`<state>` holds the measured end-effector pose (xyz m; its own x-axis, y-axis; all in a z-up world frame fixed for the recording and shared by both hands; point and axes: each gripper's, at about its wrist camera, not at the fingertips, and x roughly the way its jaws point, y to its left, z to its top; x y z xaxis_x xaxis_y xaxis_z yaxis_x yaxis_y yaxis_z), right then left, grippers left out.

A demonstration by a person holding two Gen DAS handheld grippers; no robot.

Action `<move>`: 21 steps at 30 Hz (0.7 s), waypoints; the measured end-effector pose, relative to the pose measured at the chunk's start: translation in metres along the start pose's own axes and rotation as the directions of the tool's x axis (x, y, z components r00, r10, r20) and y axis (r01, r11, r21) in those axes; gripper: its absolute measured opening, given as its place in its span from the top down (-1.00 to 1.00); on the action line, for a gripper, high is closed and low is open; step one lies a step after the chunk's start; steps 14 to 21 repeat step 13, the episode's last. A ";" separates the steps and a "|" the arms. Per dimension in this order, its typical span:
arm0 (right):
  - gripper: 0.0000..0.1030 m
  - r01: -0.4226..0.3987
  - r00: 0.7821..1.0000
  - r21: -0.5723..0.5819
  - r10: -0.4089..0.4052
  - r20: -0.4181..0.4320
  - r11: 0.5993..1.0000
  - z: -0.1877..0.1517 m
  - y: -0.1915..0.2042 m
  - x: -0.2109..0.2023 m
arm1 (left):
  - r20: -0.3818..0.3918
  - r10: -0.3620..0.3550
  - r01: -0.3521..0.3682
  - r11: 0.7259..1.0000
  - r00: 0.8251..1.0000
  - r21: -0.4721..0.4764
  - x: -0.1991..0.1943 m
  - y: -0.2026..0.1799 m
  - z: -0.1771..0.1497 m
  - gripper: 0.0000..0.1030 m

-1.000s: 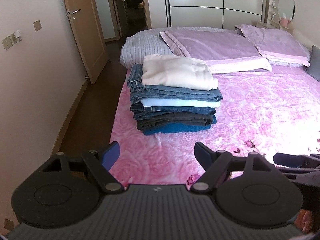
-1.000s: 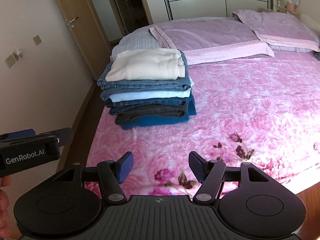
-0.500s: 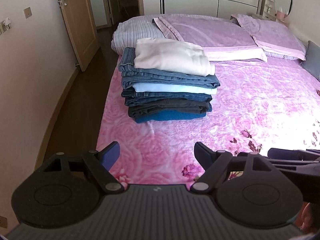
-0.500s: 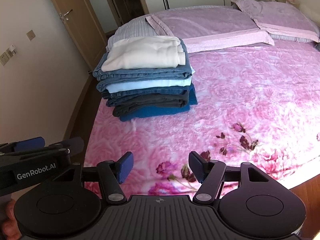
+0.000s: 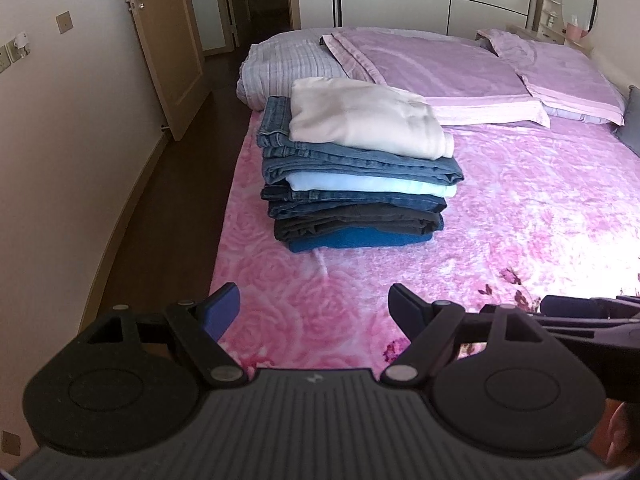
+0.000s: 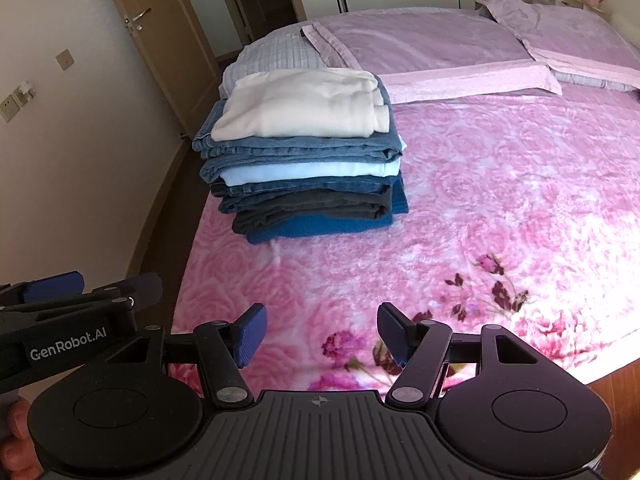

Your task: Fold clothes

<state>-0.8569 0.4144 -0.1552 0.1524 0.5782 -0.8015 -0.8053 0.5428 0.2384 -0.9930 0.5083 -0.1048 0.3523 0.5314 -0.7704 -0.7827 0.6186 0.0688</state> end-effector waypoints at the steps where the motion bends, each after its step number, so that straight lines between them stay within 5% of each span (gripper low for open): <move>1: -0.26 0.000 1.000 -0.001 0.000 -0.002 1.000 0.001 0.001 0.002 | -0.002 0.002 -0.002 1.000 1.000 -0.001 0.002 0.001 0.001 -0.53; 21: -0.26 0.012 1.000 -0.012 -0.012 -0.022 1.000 0.014 0.005 0.023 | -0.011 0.022 -0.022 1.000 1.000 0.017 0.023 0.006 0.009 -0.53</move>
